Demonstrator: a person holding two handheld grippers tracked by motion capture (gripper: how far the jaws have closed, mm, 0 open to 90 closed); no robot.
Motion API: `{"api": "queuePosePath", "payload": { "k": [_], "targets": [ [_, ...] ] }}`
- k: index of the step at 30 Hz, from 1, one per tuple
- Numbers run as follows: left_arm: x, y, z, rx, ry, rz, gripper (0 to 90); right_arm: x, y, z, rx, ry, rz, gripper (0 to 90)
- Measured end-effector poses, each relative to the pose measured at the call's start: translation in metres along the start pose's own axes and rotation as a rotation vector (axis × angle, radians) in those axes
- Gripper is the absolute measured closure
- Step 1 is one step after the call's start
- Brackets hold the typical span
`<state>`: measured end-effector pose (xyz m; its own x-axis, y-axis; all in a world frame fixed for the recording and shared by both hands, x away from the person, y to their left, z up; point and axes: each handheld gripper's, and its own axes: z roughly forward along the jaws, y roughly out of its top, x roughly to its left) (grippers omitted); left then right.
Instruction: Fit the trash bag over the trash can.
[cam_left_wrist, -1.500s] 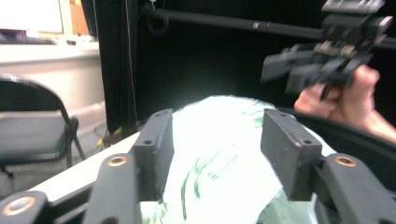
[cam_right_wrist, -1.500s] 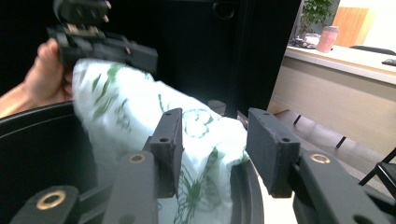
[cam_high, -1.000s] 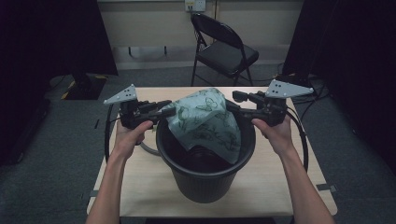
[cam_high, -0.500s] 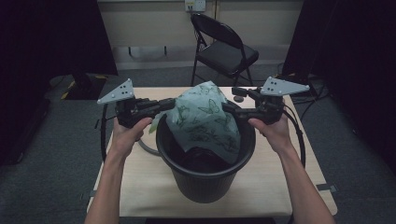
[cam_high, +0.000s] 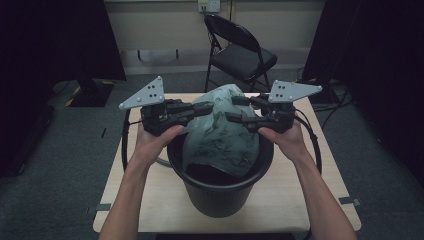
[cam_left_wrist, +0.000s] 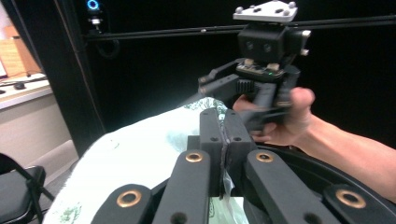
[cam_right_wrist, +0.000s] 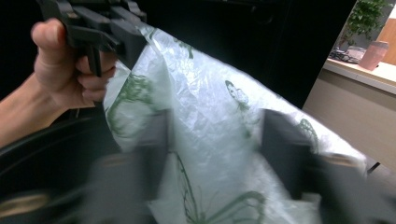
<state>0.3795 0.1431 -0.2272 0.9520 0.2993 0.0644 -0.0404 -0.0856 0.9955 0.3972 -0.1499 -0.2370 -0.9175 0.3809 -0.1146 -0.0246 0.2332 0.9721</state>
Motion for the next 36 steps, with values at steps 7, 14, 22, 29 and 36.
{"api": "queuePosePath", "payload": {
  "k": [7,14,22,29,36],
  "targets": [
    [0.01,-0.008,-0.017,-0.057,0.02,-0.057,62.4,-0.003,-0.008,-0.009,0.025,0.003,-0.013,90.0],
    [0.029,-0.025,-0.041,-0.1,0.123,-0.13,46.8,-0.005,-0.024,-0.024,0.082,-0.013,-0.011,90.0],
    [0.05,-0.07,-0.042,-0.018,0.157,-0.249,39.6,-0.01,-0.03,-0.029,0.056,-0.04,0.032,61.4],
    [0.058,-0.084,-0.038,0.019,0.135,-0.285,38.9,-0.016,-0.027,-0.033,-0.003,-0.09,0.058,60.2],
    [0.056,-0.084,-0.032,0.095,0.143,-0.254,53.9,-0.018,-0.029,-0.021,0.007,-0.094,0.065,55.0]
  ]
}}
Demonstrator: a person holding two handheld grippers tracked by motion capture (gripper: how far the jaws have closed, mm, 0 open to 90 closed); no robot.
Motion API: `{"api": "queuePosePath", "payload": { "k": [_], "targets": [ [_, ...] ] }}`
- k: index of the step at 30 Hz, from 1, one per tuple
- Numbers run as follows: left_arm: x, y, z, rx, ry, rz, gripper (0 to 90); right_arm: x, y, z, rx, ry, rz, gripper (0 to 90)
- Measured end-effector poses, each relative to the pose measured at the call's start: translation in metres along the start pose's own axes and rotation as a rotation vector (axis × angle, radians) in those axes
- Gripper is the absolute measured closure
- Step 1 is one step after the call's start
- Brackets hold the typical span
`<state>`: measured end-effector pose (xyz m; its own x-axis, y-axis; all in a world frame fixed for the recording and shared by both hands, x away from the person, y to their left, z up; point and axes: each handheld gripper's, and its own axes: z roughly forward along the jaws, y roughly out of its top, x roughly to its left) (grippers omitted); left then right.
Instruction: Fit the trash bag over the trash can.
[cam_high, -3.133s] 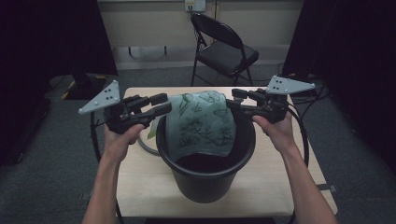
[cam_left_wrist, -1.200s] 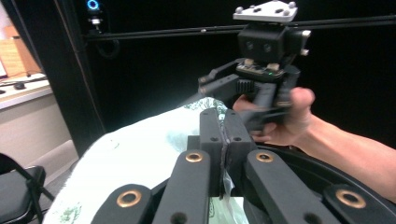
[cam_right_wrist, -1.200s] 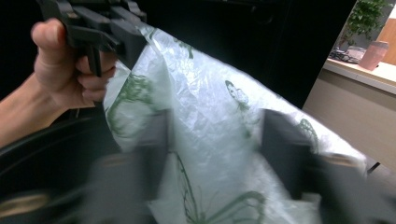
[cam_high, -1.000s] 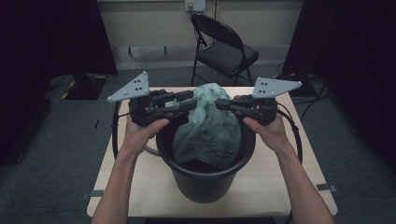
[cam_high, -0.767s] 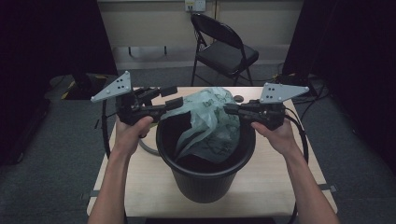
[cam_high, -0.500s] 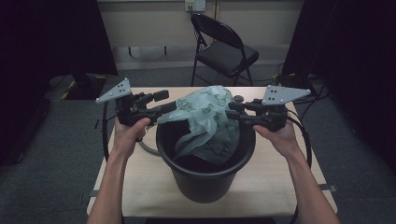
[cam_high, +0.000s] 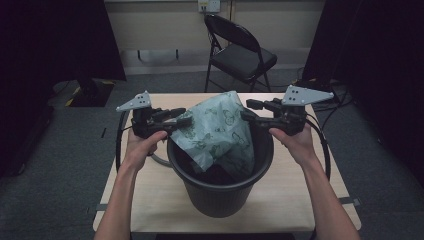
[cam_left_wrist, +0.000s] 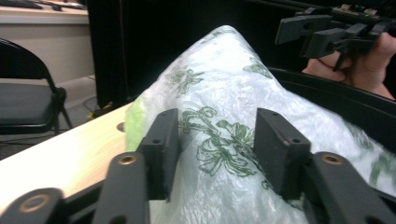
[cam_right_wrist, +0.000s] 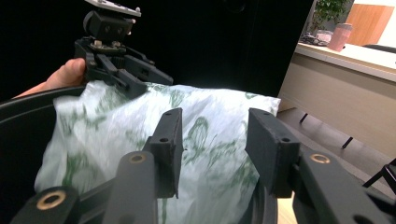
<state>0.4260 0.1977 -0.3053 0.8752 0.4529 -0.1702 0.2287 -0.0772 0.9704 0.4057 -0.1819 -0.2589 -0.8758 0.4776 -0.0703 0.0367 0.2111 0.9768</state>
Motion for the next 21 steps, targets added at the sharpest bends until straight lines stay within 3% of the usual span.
{"api": "queuePosePath", "payload": {
  "k": [3,4,6,8,13,21],
  "targets": [
    [-0.003,0.004,0.0,-0.01,0.037,0.032,60.5,0.0,0.002,0.002,-0.004,-0.009,0.002,52.8],
    [-0.003,0.007,-0.002,-0.026,0.055,0.034,71.5,0.001,0.002,0.003,-0.003,-0.012,0.002,52.0],
    [0.0,0.01,-0.005,-0.048,0.008,0.023,81.2,0.001,0.004,0.003,-0.001,-0.018,0.0,50.7],
    [-0.001,0.013,-0.007,-0.045,0.01,0.045,87.8,0.001,0.005,0.003,-0.002,-0.022,0.0,49.1],
    [-0.013,0.025,-0.007,-0.066,-0.004,0.083,90.0,0.0,0.009,0.005,-0.005,-0.044,0.006,41.5],
    [-0.053,0.062,-0.005,-0.161,-0.085,0.196,90.0,0.005,0.023,0.011,-0.041,-0.03,-0.008,31.5]
  ]
}}
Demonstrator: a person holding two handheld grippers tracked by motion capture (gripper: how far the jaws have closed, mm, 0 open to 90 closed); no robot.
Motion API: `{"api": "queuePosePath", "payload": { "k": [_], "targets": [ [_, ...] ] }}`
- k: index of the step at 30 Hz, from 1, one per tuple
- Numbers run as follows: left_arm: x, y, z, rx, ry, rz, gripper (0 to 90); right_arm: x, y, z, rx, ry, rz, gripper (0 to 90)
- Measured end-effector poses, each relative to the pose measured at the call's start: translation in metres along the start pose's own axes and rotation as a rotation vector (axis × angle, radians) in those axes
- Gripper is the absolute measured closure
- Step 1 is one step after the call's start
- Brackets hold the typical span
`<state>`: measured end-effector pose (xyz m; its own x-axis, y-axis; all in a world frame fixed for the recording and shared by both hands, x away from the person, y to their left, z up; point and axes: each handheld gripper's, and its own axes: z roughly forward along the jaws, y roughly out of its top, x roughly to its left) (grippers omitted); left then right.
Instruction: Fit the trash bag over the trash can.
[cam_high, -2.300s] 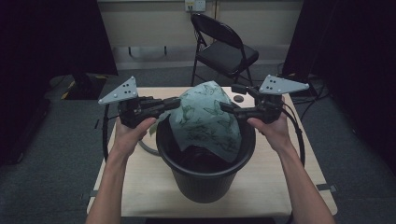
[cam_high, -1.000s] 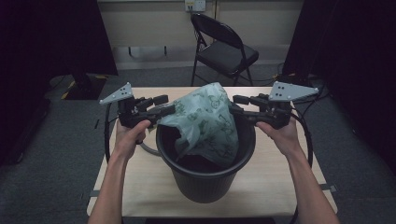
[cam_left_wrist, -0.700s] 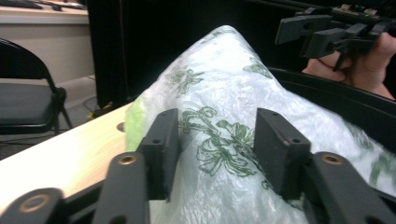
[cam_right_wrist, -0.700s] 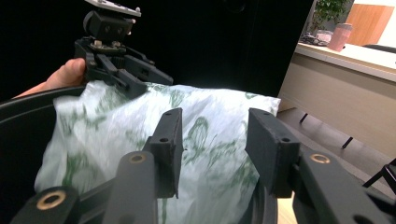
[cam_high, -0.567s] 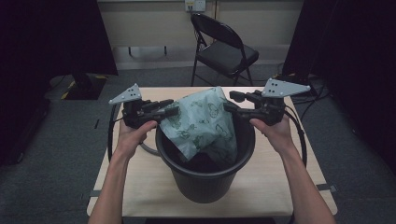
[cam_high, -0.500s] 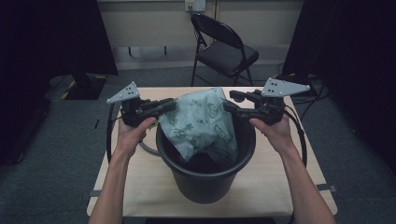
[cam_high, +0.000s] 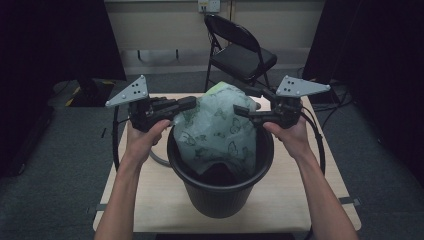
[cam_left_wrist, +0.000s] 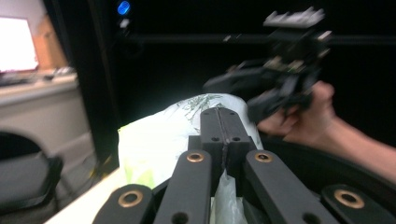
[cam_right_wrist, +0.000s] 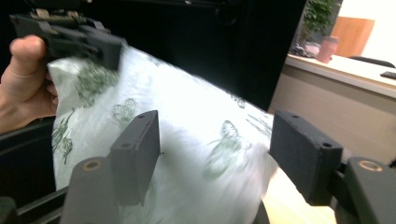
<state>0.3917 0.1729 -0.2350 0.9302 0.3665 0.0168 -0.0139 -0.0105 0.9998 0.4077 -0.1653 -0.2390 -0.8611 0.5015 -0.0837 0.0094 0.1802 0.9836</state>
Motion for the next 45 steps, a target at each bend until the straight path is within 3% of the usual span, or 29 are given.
{"api": "queuePosePath", "payload": {
  "k": [2,4,6,7,9,12,17,18,19,20,22,23,26,31,36,41,43,45],
  "targets": [
    [-0.007,0.005,0.003,0.017,0.008,0.044,90.0,0.002,0.002,0.0,-0.006,0.015,-0.001,37.6],
    [-0.009,0.004,0.005,0.036,0.016,0.055,90.0,0.004,0.002,-0.001,-0.012,0.055,-0.017,65.7],
    [-0.007,0.0,0.004,0.038,0.022,0.038,87.8,0.007,0.002,-0.004,-0.011,0.063,-0.028,85.5],
    [-0.006,-0.002,0.003,0.035,0.035,0.019,78.9,0.008,0.001,-0.005,-0.012,0.061,-0.034,89.6],
    [-0.003,-0.003,0.002,0.022,0.032,-0.006,59.5,0.01,0.001,-0.007,-0.01,0.043,-0.044,90.0],
    [-0.006,0.003,0.005,0.011,0.033,0.005,45.2,0.012,0.002,-0.007,-0.001,0.034,-0.055,90.0],
    [-0.007,0.004,0.018,0.081,0.041,0.027,39.3,0.019,0.007,-0.001,-0.015,0.06,-0.059,90.0],
    [-0.006,0.002,0.018,0.098,0.047,0.028,41.2,0.021,0.008,-0.001,-0.027,0.078,-0.055,90.0],
    [-0.005,-0.001,0.018,0.114,0.039,0.036,54.3,0.022,0.008,-0.001,-0.037,0.091,-0.05,90.0],
    [-0.004,-0.003,0.018,0.123,0.037,0.041,68.0,0.023,0.008,-0.003,-0.044,0.101,-0.052,88.8],
    [-0.002,-0.007,0.015,0.121,0.022,0.038,87.0,0.025,0.007,-0.006,-0.058,0.121,-0.044,76.9],
    [0.0,-0.008,0.013,0.11,0.006,0.03,89.8,0.025,0.006,-0.007,-0.05,0.107,-0.042,70.9],
    [0.001,-0.01,0.006,0.085,0.004,0.022,90.0,0.02,0.0,-0.013,-0.035,0.077,-0.031,57.2],
    [0.001,-0.009,-0.002,0.061,-0.007,0.026,90.0,-0.001,-0.015,-0.029,-0.066,0.021,0.031,55.1],
    [-0.002,-0.005,-0.008,0.015,-0.032,0.039,90.0,-0.015,-0.028,-0.033,-0.05,-0.035,0.065,51.4],
    [0.0,-0.007,-0.003,-0.02,-0.101,0.033,90.0,-0.012,-0.024,-0.02,-0.02,-0.007,0.035,34.8],
    [0.0,-0.008,0.001,-0.032,-0.151,0.012,90.0,-0.007,-0.018,-0.013,-0.01,0.017,0.006,31.6],
    [-0.002,-0.008,0.004,-0.019,-0.14,0.024,90.0,-0.005,-0.013,-0.008,0.0,0.034,-0.01,29.9]
  ]
}}
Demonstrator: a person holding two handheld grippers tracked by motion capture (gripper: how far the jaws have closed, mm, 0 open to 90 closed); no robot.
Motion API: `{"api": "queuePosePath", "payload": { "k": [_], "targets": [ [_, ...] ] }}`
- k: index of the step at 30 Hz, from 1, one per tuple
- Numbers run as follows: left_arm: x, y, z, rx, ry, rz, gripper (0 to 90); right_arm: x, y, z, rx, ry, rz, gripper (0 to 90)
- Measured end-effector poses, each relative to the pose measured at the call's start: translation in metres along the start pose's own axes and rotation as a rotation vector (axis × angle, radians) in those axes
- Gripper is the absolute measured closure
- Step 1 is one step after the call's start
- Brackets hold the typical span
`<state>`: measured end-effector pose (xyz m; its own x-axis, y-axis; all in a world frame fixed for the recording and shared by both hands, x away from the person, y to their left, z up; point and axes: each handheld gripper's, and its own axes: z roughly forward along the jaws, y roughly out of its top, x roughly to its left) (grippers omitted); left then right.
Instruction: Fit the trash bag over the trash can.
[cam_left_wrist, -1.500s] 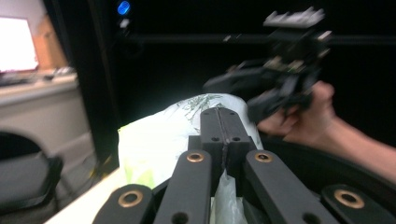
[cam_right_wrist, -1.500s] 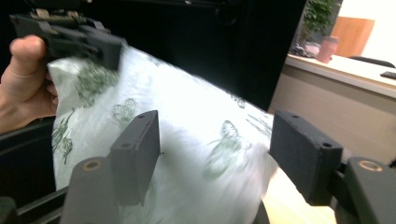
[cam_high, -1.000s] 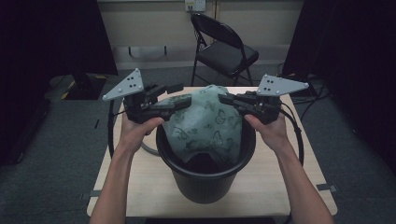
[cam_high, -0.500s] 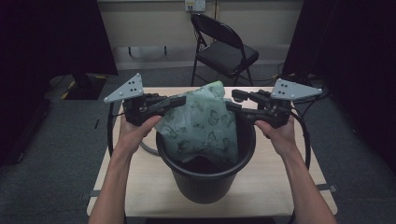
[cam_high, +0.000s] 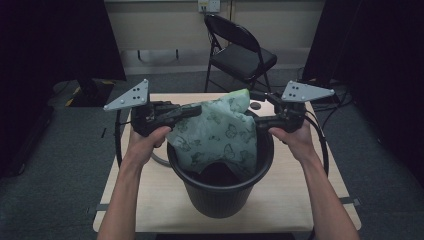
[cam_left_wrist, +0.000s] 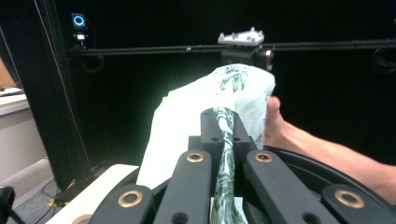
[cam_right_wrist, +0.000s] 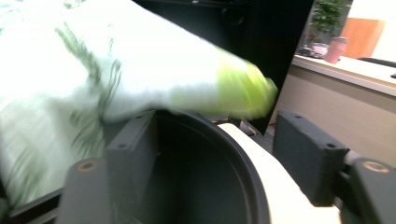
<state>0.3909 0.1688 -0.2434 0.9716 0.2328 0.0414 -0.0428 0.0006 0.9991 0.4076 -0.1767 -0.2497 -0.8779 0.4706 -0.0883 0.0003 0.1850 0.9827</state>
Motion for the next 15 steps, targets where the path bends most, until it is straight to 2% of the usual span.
{"api": "queuePosePath", "payload": {
  "k": [2,4,6,8,10,14,15],
  "targets": [
    [0.001,-0.001,0.002,0.014,0.004,-0.006,90.0,0.0,0.004,0.004,-0.019,0.025,0.003,34.7],
    [0.003,-0.002,0.0,0.043,0.039,-0.006,90.0,0.001,0.006,0.005,-0.045,0.052,-0.009,51.1],
    [0.004,-0.003,-0.002,0.065,0.073,-0.006,89.2,0.003,0.007,0.005,-0.065,0.08,-0.015,74.6],
    [0.006,-0.004,-0.002,0.085,0.098,-0.008,87.3,0.005,0.007,0.004,-0.079,0.091,-0.02,84.9],
    [0.008,-0.004,-0.002,0.113,0.15,-0.011,79.5,0.008,0.008,0.002,-0.086,0.097,-0.023,89.4],
    [0.014,-0.007,-0.001,0.162,0.249,-0.015,66.9,0.015,0.007,-0.003,-0.076,0.096,-0.039,89.9],
    [0.016,-0.008,-0.002,0.167,0.275,-0.027,63.6,0.016,0.006,-0.004,-0.072,0.096,-0.04,89.9]
  ]
}}
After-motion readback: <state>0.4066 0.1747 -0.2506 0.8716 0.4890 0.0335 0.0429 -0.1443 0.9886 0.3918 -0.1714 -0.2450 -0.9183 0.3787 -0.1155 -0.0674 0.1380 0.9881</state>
